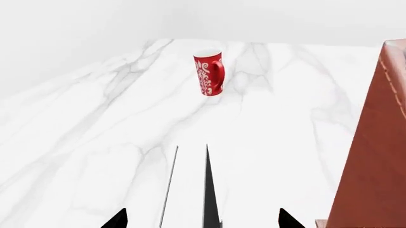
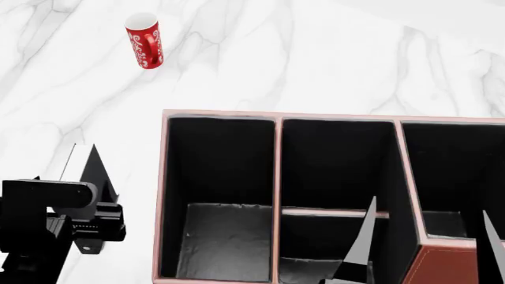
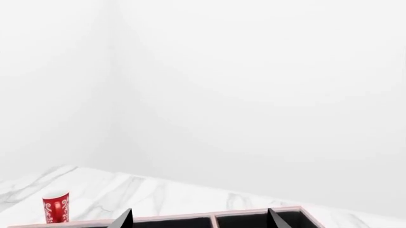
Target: Pick up the book and place it in the left compartment of the caddy.
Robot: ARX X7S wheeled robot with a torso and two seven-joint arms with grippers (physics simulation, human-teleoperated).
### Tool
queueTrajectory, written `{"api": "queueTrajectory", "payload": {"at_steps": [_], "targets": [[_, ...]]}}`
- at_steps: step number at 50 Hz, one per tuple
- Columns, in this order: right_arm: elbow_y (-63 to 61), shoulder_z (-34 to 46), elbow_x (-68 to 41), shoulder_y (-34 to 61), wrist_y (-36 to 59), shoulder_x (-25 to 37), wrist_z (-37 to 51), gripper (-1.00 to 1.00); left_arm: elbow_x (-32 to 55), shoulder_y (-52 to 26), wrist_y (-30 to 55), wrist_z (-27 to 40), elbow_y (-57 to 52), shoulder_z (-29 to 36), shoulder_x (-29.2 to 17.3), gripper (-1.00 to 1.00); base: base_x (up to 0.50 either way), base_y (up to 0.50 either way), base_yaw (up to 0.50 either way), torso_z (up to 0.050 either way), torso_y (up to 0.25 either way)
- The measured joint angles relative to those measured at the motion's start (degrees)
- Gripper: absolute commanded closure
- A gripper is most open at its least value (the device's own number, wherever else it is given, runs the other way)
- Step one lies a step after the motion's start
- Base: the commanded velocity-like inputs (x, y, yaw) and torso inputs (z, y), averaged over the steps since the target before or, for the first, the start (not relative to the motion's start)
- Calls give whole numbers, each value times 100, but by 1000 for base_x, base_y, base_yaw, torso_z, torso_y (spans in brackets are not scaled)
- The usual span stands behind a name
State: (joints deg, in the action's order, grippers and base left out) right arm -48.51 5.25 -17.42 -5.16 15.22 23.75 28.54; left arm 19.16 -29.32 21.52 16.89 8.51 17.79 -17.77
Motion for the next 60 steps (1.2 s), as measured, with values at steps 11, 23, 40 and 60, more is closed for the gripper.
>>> {"api": "queueTrajectory", "payload": {"at_steps": [11, 23, 40, 60], "targets": [[4, 6, -11, 2, -17, 19, 13, -100, -96, -263, -381, -200, 863, 80, 136, -100, 0, 0, 0, 0, 0], [8, 17, -10, -5, -40, 39, 29, -100, -223, -673, -908, -436, 2079, 149, 311, -100, 0, 0, 0, 0, 0], [32, 60, 1, 3, -72, 58, 43, -100, -280, -1030, -1517, -562, 3276, 116, 464, 100, 0, 0, 0, 0, 0], [42, 133, 6, 42, -51, 75, 69, -100, -160, -859, -1402, -509, 2906, 91, 389, 100, 0, 0, 0, 0, 0]]}}
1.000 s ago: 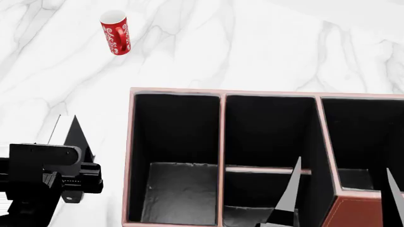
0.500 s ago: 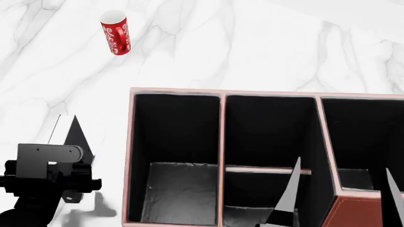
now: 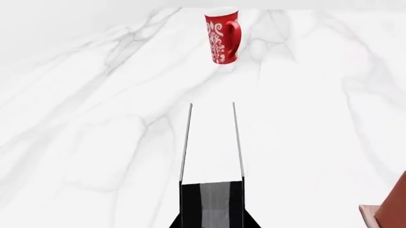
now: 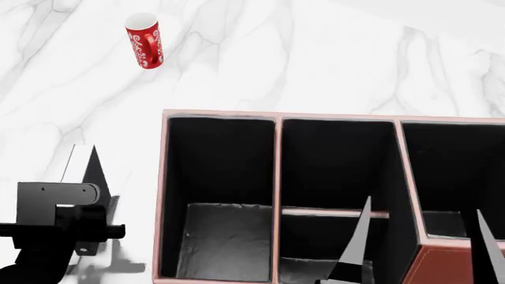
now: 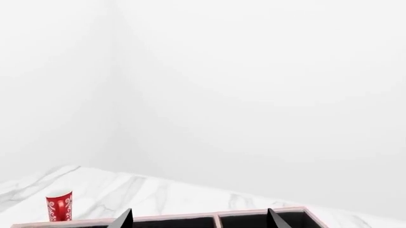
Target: Pick up the book and place it in the left compartment of the caddy.
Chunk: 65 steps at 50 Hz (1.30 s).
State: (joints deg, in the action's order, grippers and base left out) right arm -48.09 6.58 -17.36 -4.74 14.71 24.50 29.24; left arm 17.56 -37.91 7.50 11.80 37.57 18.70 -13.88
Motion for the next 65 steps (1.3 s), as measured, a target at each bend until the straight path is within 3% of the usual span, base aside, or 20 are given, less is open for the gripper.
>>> {"api": "queueTrajectory", "payload": {"at_steps": [35, 65], "targets": [[-5, 52, -19, 4, -13, 49, 47, -100, 838, 360, 1822, 764, -4237, -313, -746, 100, 0, 0, 0, 0, 1], [-36, 114, -25, 34, -2, 84, 97, -100, 1996, -295, 3395, 1534, -7019, -550, -762, 100, 0, 0, 0, 0, 2]]}}
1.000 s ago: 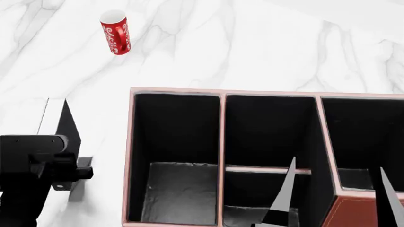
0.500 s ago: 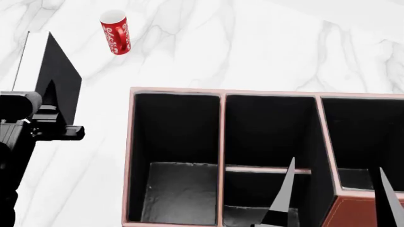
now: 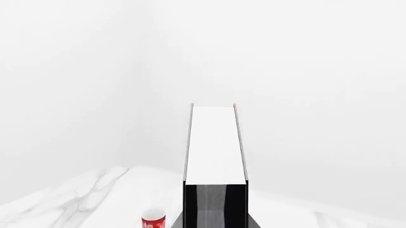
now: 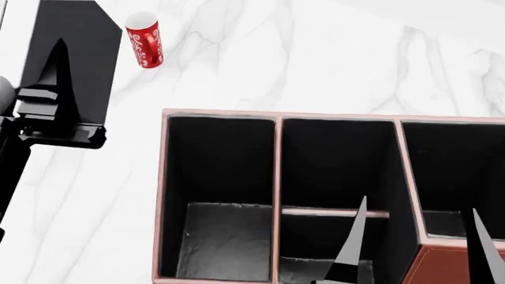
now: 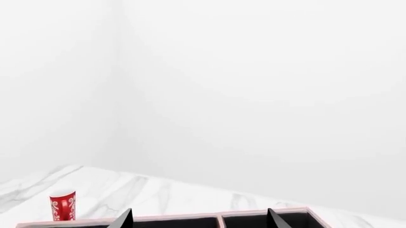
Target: Pick up the book and place it in the left compartment of the caddy.
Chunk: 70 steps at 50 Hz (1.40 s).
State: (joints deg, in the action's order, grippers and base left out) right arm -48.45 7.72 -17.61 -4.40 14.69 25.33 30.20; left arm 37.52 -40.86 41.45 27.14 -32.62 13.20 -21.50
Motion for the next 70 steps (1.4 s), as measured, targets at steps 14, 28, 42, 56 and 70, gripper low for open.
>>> {"api": "queueTrajectory", "payload": {"at_steps": [14, 28, 42, 56, 70], "targets": [[-24, 7, -15, 8, 5, 24, 25, -100, 438, -121, 429, 299, -442, 96, 258, 100, 0, 0, 0, 0, 1], [-47, 18, -21, 11, 6, 45, 52, -100, 438, 141, 472, 553, -573, 471, 592, 100, 0, 0, 0, 0, 1], [-72, 26, -28, 21, 20, 69, 82, -100, 274, 484, 429, 759, -616, 971, 857, 100, 0, 0, 0, 1, 1], [-101, 19, -50, 25, 28, 97, 111, -100, 395, 605, 742, 1082, -511, 1271, 1085, 100, 0, 0, 0, 0, 1], [-189, 33, -75, 59, 89, 123, 158, -100, 133, 596, 589, 1072, 119, 1606, 1224, 100, 0, 0, 0, 0, 1]]}}
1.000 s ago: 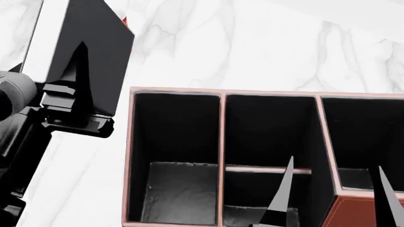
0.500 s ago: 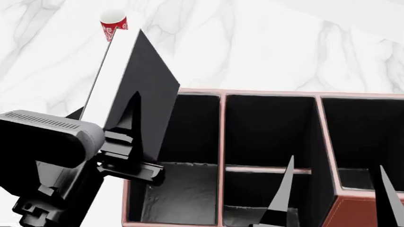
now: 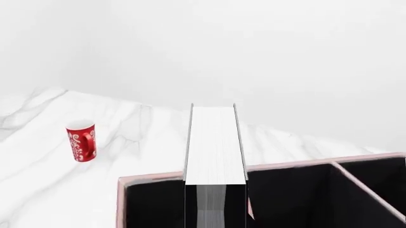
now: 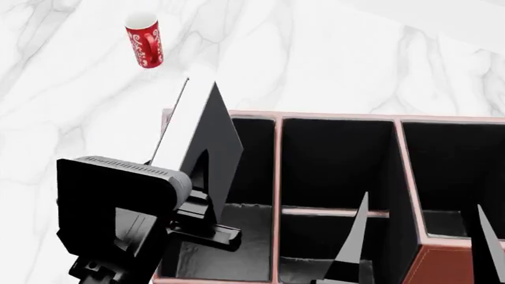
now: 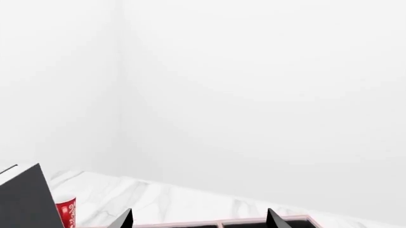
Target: Pick up the book and place it in the left compartment of the caddy.
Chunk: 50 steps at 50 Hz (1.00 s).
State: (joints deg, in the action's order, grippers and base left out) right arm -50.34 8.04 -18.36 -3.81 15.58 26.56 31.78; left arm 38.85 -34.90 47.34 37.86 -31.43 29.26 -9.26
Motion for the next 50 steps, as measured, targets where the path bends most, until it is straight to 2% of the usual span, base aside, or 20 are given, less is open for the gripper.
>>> {"api": "queueTrajectory", "payload": {"at_steps": [17, 50], "targets": [[-31, 30, -15, 14, 8, 28, 24, -100, -406, 51, -578, -152, 1252, 308, 207, 100, 0, 0, 0, 1, 2], [20, 212, -7, 119, 6, 30, 22, -100, -871, 186, -1701, -26, 2677, 630, 531, 100, 0, 0, 0, 0, 1]]}}
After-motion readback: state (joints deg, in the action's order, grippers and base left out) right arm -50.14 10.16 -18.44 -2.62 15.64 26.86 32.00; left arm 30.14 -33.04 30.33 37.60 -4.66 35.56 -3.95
